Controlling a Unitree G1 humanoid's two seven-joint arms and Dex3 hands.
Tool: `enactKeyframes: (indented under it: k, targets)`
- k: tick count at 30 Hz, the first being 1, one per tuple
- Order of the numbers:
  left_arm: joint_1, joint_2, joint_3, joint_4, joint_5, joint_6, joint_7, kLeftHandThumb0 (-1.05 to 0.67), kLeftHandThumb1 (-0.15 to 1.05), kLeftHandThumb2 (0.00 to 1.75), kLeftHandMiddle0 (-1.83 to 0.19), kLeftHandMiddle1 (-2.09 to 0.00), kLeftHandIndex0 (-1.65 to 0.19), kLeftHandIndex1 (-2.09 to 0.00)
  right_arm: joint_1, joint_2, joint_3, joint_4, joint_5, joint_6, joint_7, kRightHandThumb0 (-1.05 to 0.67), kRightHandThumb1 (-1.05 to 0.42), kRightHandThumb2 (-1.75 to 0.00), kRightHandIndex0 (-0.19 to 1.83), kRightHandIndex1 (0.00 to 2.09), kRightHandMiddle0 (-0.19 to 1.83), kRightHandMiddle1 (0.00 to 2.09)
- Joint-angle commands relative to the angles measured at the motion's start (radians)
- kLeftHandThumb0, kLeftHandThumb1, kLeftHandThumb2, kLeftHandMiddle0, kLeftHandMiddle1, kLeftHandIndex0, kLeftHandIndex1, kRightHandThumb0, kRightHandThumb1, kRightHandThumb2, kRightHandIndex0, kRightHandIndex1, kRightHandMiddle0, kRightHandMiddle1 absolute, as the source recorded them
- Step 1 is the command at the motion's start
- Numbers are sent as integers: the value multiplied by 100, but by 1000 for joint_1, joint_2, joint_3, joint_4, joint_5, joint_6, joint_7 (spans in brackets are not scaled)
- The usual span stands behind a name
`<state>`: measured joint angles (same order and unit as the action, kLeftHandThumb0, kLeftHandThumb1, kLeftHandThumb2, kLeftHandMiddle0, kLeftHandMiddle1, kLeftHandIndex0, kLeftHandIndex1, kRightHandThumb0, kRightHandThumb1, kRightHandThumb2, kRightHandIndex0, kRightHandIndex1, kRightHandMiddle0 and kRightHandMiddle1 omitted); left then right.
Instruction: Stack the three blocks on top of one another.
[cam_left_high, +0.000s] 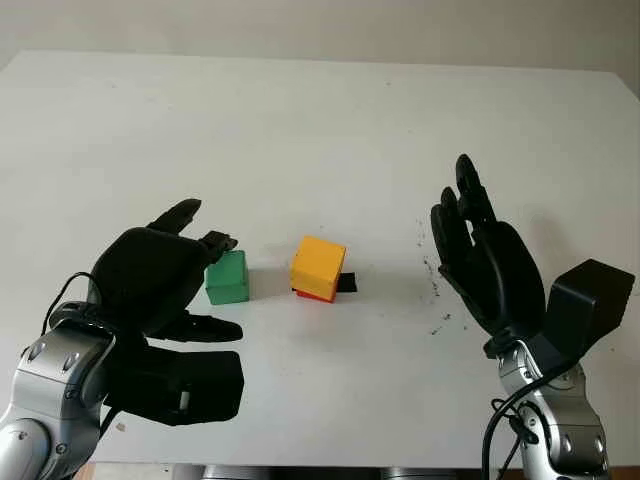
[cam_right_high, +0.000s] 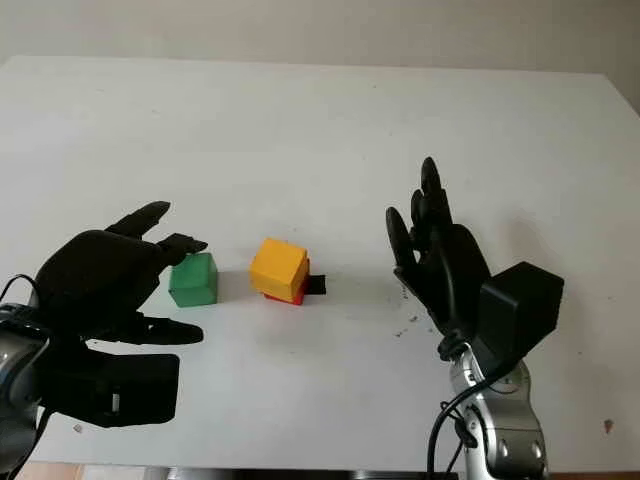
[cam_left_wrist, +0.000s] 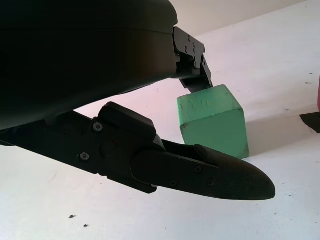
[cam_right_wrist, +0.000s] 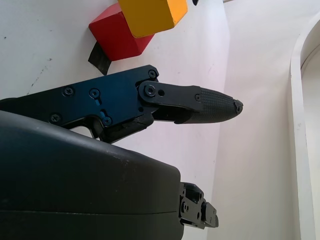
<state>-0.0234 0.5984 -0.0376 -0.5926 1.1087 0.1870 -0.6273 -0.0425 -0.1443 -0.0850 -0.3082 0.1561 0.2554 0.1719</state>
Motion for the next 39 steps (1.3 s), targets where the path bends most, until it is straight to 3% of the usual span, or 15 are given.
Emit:
enactKeyframes:
  k: [1, 6, 9, 10, 13, 17, 25, 29, 31, 34, 39]
  targets:
    - [-10, -10, -1, 2, -1, -1, 3, -92, 105, 21, -10, -6, 5, -105, 12, -10, -7, -16, 2, -15, 4, -63, -105, -49, -19, 0, -19, 0]
    - [-5, -14, 7, 11, -11, -12, 25, -78, 105, 19, -14, -7, 0, -111, 12, -11, -10, -16, 1, -17, 3, -62, -105, -50, -19, 0, -19, 0]
    - [1, -8, 16, 21, -20, -35, 61, -54, 105, 22, -21, -8, -3, -127, 13, -10, -12, -14, -2, -21, 1, -61, -105, -50, -19, 0, -18, 2]
    - [2, -7, 19, 25, -21, -42, 76, -42, 105, 27, -24, -8, -1, -144, 13, -10, -12, -15, -3, -18, -1, -61, -105, -49, -19, 0, -17, 3]
    - [4, -5, 24, 33, -17, -60, 111, -32, 105, 28, -27, -9, 2, -160, 13, -10, -12, -17, -1, -14, -2, -62, -105, -49, -19, 0, -17, 4]
    - [1, 17, 28, 52, -2, -94, 150, -29, 105, 18, -31, -10, -5, -153, 13, -11, -12, -17, 7, -17, 5, -62, -105, -49, -19, 0, -19, 4]
    - [-8, 68, 35, 54, 24, -127, 124, -29, 104, 8, -36, -13, -12, -151, 17, -9, -7, -24, -1, -13, 1, -61, -105, -50, -19, 0, -19, 0]
    - [-37, 83, 62, 51, -53, -129, 75, -30, 104, 7, -36, -14, -12, -150, 17, -8, -6, -30, 5, 2, -2, -62, -105, -49, -19, 0, -19, 0]
    - [-83, 100, 88, 45, -131, -115, 9, -31, 105, 9, -36, -13, -15, -143, 17, -10, -4, -31, -1, 3, -4, -62, -105, -48, -19, 0, -19, 0]
    - [-212, 142, 140, 59, -304, -94, -82, -36, 105, 13, -33, -9, -16, -142, 15, -3, -6, -29, 10, 8, -4, -62, -105, -48, -19, 0, -18, 1]
    - [-429, 203, 166, 62, -494, 32, -231, -38, 105, 8, -38, -8, -26, -131, 16, -8, 3, -28, -3, 16, -12, -64, -105, -45, -19, 0, -19, 3]
